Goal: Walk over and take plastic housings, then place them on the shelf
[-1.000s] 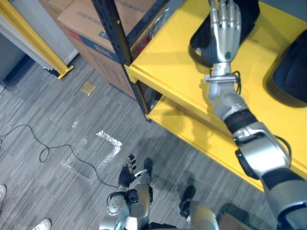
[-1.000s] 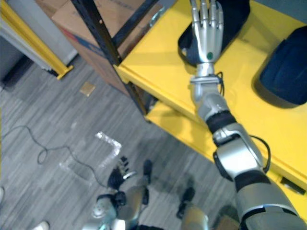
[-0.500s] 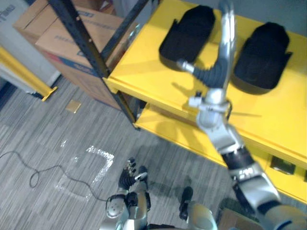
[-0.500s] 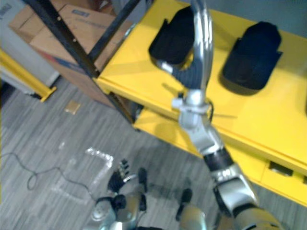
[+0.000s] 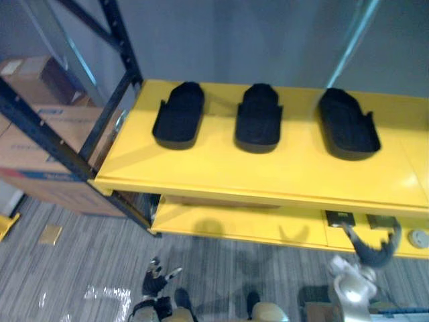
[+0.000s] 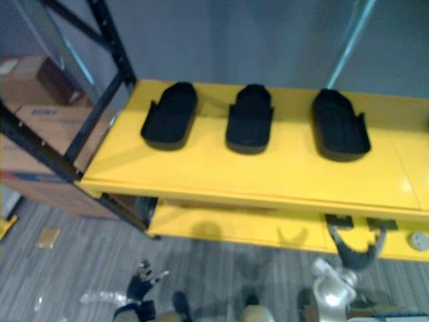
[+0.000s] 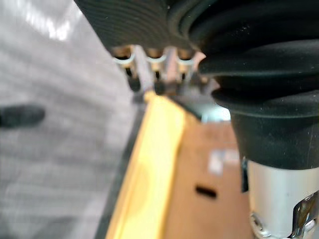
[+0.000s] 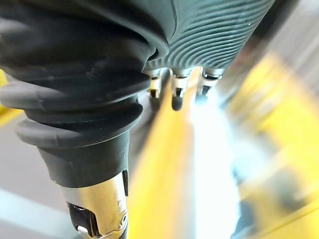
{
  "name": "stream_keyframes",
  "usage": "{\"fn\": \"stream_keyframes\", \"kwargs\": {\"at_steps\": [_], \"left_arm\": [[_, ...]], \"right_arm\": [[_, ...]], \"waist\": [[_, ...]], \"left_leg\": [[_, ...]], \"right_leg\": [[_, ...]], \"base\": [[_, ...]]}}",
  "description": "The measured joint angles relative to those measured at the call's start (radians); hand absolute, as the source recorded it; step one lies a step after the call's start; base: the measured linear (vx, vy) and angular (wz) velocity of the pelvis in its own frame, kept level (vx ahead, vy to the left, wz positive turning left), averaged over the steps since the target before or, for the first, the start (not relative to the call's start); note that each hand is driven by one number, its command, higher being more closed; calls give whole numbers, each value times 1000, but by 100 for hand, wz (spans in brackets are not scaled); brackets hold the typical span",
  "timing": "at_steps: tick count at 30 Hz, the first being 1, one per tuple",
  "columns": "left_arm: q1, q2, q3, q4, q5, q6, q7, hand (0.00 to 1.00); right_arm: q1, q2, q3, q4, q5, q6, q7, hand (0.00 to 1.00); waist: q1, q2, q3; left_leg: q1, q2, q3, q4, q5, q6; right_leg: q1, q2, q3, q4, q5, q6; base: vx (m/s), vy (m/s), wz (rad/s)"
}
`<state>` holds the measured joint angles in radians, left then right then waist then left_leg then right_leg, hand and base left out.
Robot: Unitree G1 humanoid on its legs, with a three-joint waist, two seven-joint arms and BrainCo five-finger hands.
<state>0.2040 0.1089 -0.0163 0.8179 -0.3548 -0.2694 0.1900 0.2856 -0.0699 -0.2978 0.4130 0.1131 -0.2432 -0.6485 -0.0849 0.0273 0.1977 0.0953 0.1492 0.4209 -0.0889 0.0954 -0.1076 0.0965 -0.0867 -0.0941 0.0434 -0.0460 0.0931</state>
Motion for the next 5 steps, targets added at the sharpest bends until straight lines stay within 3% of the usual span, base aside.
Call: {"fn": "stream_keyframes", "kwargs": {"at_steps": [5], "left_arm": [[-1,-18,60,110,-42,39,6,0]], "right_arm": [[-11,33,-8,268,1,2,61,0]], "waist": [[9,-3,-29]], "left_leg": [[23,2,12,0,-7,-5]], "right_leg": [[13,2,13,-7,-6,2]], "base": [[-26,0,-9]]}}
